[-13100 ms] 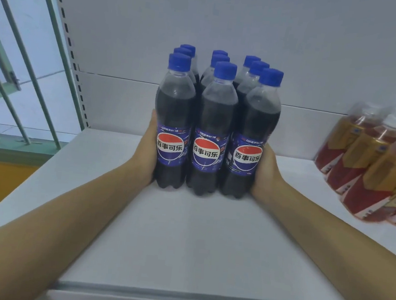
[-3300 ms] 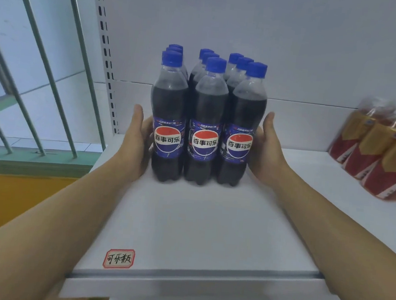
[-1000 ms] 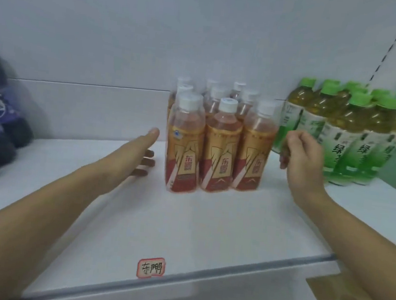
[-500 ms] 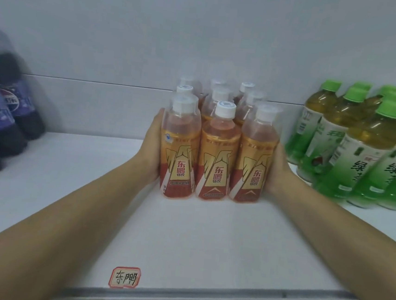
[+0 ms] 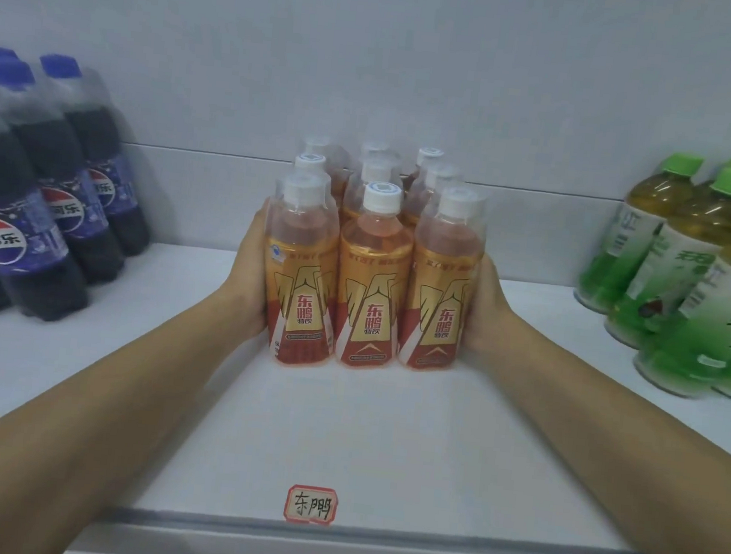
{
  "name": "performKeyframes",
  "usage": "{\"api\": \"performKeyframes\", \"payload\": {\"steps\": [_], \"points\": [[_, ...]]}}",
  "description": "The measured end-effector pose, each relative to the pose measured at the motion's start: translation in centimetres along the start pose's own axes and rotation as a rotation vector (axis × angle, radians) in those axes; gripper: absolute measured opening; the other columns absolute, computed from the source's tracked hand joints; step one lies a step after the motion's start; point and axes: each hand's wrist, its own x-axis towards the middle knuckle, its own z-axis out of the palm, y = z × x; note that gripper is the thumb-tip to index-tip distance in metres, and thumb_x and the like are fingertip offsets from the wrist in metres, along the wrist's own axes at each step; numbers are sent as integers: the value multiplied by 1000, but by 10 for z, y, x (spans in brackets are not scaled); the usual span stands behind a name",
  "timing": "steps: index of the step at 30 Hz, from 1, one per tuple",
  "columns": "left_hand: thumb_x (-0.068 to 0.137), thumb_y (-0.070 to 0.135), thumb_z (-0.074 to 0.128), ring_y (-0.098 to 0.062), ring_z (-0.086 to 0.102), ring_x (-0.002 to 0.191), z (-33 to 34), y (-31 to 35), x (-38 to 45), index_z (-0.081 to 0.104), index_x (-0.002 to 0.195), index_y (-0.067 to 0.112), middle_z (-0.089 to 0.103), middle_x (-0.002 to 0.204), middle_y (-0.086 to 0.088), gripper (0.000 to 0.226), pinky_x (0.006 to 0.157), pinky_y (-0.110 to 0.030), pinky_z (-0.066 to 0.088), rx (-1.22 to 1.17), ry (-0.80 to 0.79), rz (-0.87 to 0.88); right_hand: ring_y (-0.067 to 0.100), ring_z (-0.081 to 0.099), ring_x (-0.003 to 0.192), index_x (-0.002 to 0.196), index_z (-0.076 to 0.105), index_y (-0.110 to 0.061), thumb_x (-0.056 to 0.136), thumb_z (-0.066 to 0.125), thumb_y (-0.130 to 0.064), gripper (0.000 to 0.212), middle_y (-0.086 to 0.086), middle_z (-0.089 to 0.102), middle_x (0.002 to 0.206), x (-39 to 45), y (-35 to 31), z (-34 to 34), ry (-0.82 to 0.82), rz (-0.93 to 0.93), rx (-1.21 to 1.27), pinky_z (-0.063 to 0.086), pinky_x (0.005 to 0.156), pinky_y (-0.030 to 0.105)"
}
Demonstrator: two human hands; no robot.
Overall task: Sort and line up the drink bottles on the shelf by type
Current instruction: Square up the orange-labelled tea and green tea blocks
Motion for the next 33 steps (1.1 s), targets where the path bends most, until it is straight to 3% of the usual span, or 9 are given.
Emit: {"api": "performKeyframes", "payload": {"steps": [8, 12, 17, 20, 22, 25, 29, 31, 33], "points": [[101, 59, 27, -17, 76, 76, -20, 10, -2, 83, 72, 26, 79, 87, -5, 71, 58, -29, 60, 29, 21, 5, 26, 62, 78, 77, 72, -17, 99, 44, -58, 54, 8, 67, 75, 16, 15, 9, 31, -6, 46, 49, 79, 38], [103, 55, 29, -16, 76, 74, -18, 11, -1, 83, 70, 26, 78, 84, -3, 70, 57, -28, 59, 21, 12, -11, 28, 60, 89, 84, 73, -17, 96, 49, -61, 51, 10, 67, 84, 21, 17, 2, 75, -1, 60, 44, 93, 41], [104, 51, 30, -14, 75, 68, -19, 9, 0, 81, 62, 25, 77, 77, -1, 71, 55, -25, 58, 43, 4, 0, 25, 64, 76, 72, 73, -18, 100, 42, -52, 55, 7, 68, 74, 18, 18, -1, 38, -34, 77, 50, 78, 38], [102, 56, 31, -17, 76, 81, -22, 10, -1, 84, 80, 23, 79, 91, -4, 66, 66, -29, 61, 29, 23, 0, 27, 65, 85, 82, 74, -17, 100, 43, -54, 52, 10, 70, 83, 22, 17, -2, 51, -65, 45, 50, 85, 40], [102, 59, 30, -23, 75, 96, -29, 8, -1, 78, 108, 21, 77, 108, -8, 62, 81, -37, 60, 27, 44, -10, 32, 66, 107, 105, 75, -16, 100, 39, -61, 58, 15, 72, 106, 23, 17, -8, 56, -76, 18, 46, 102, 45], [100, 67, 25, -29, 66, 120, -47, 9, -1, 60, 136, 26, 69, 130, -7, 65, 110, -52, 41, 134, -33, 8, 35, 51, 135, 141, 57, -18, 96, 30, -74, 77, 15, 58, 142, 20, 10, -19, -16, -115, -54, 31, 117, 54], [74, 95, 27, -20, 39, 146, -78, 26, -9, 33, 153, 44, 43, 157, 12, 94, 120, -59, 21, 543, -286, 76, 22, 42, 142, 151, 42, -32, 75, 37, -92, 97, -3, 48, 153, 7, -15, -35, -71, -230, -404, 34, 112, 52], [62, 98, 46, -14, 35, 147, -82, 21, -16, 19, 158, 42, 36, 160, 14, 113, 121, -55, 21, 647, -262, 109, 19, 41, 142, 155, 32, -34, 67, 53, -90, 106, -10, 42, 156, -6, -17, -41, -93, -268, -502, 41, 104, 47], [64, 86, 67, -13, 41, 144, -83, 7, -23, 11, 159, 38, 39, 159, 10, 120, 119, -52, 31, 668, -193, 160, 19, 47, 138, 157, 23, -33, 62, 78, -74, 117, -9, 42, 156, -14, -6, -44, -110, -288, -596, 48, 97, 44]]}}
